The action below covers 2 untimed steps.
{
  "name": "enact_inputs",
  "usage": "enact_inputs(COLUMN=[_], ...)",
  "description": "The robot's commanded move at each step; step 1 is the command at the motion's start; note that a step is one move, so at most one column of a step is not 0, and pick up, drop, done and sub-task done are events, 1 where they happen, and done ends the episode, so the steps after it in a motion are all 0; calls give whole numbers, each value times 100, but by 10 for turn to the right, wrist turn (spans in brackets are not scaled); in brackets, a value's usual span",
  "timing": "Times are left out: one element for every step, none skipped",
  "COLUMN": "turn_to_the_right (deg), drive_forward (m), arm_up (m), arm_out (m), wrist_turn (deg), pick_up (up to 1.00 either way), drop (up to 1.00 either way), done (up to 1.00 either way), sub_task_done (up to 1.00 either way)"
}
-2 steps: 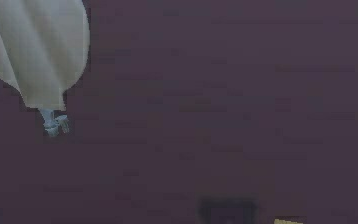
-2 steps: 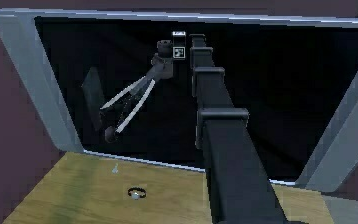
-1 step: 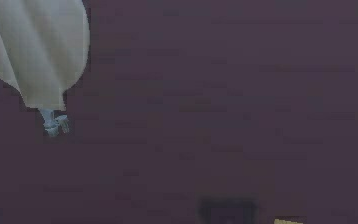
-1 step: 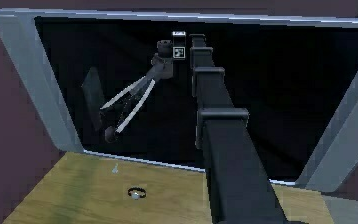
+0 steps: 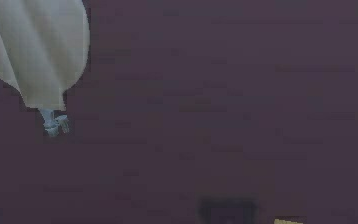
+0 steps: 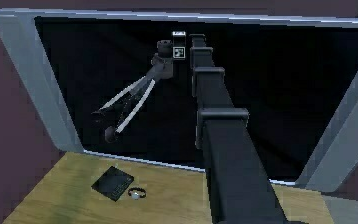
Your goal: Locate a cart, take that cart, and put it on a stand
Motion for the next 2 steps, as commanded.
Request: enact_inputs(turn_to_the_right=[0,0], drive_forward=[0,0], arm_up=[0,0], arm_out=[-10,0], wrist_turn=[0,0], pick_up=[0,0], drop=[0,0], done=[0,100], sub_task_done=[0,0])
